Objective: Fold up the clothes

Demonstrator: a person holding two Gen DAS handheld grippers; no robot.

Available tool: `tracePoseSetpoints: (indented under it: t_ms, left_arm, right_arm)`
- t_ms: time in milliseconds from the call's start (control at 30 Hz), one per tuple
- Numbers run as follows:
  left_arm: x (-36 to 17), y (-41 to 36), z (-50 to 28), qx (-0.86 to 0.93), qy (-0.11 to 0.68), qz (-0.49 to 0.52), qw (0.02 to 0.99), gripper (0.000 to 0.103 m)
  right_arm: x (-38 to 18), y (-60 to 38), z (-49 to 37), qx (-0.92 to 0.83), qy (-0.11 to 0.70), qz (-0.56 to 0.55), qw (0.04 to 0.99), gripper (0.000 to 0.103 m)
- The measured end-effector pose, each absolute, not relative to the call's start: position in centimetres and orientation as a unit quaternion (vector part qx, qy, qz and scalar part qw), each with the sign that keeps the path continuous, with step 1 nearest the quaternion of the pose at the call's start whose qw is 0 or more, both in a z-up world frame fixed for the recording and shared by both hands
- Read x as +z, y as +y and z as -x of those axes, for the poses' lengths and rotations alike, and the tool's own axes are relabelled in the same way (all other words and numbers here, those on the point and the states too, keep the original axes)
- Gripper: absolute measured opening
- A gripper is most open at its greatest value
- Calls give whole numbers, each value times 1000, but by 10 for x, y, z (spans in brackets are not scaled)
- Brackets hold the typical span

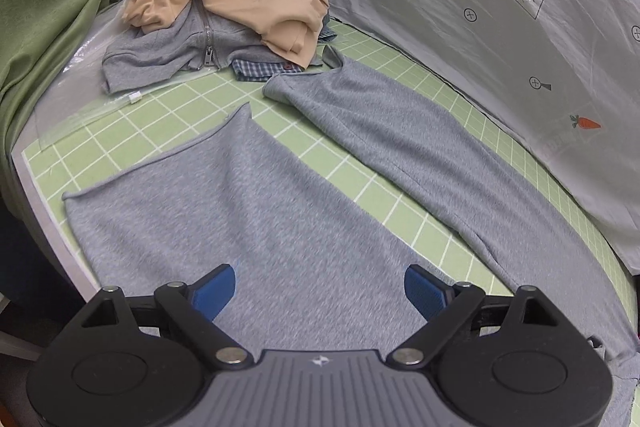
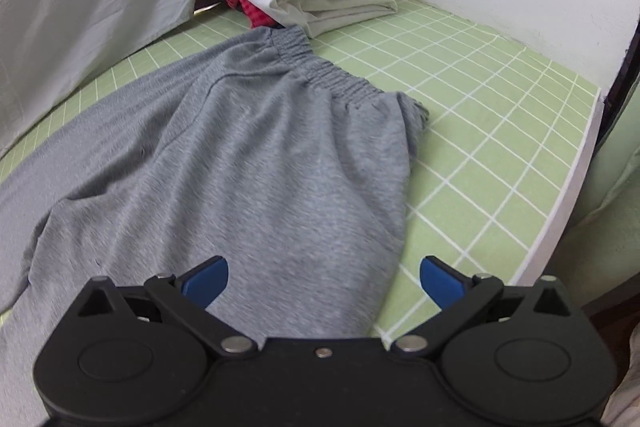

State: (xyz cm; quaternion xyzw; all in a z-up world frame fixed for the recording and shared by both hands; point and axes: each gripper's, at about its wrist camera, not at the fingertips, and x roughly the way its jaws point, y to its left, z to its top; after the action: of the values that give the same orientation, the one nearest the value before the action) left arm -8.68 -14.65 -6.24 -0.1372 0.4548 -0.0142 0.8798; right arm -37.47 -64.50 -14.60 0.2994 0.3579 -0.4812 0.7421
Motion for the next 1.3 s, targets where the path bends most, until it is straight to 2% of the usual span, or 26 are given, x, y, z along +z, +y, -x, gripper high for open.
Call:
tracePoseSetpoints:
  t_ms: [400, 833, 867, 900, 933, 967, 1000, 1033, 1067, 1300]
  left_arm:
    - [-89, -140, 125, -5, 496, 189, 847, 92]
    - [-111, -92, 118, 50, 515, 283, 808, 92]
    - [-112, -89, 117, 54, 515, 286, 806, 92]
    - [-112, -86, 115, 56, 514, 286, 807, 92]
    - [-111, -83, 114, 58, 513, 286, 807, 92]
    - [-111, -80, 111, 61, 510, 284, 810, 92]
    - [-110, -77, 109, 64, 508, 281, 812, 92]
    - [-110, -74, 107, 67, 506, 278, 814, 92]
    - [-109, -70, 103, 71, 503, 273, 817, 92]
    - [-105, -35, 85, 109, 475, 270, 830, 92]
  right_arm:
    - [-162, -642, 375, -432, 384, -302, 758, 103]
    - [-159, -640, 367, -450, 397, -286, 747, 102]
    - [-158, -641, 368, -454, 394, -289, 745, 96]
    - [-156, -642, 368, -459, 391, -293, 742, 84]
    - [-155, -643, 369, -464, 388, -297, 739, 77]
    - [-152, -646, 370, -463, 381, -305, 740, 60]
    - [-149, -650, 372, -460, 374, -314, 741, 32]
    - [-148, -654, 374, -452, 368, -325, 744, 14]
    - [-144, -656, 375, -449, 359, -329, 749, 2]
    - [-117, -665, 374, -447, 320, -313, 775, 2]
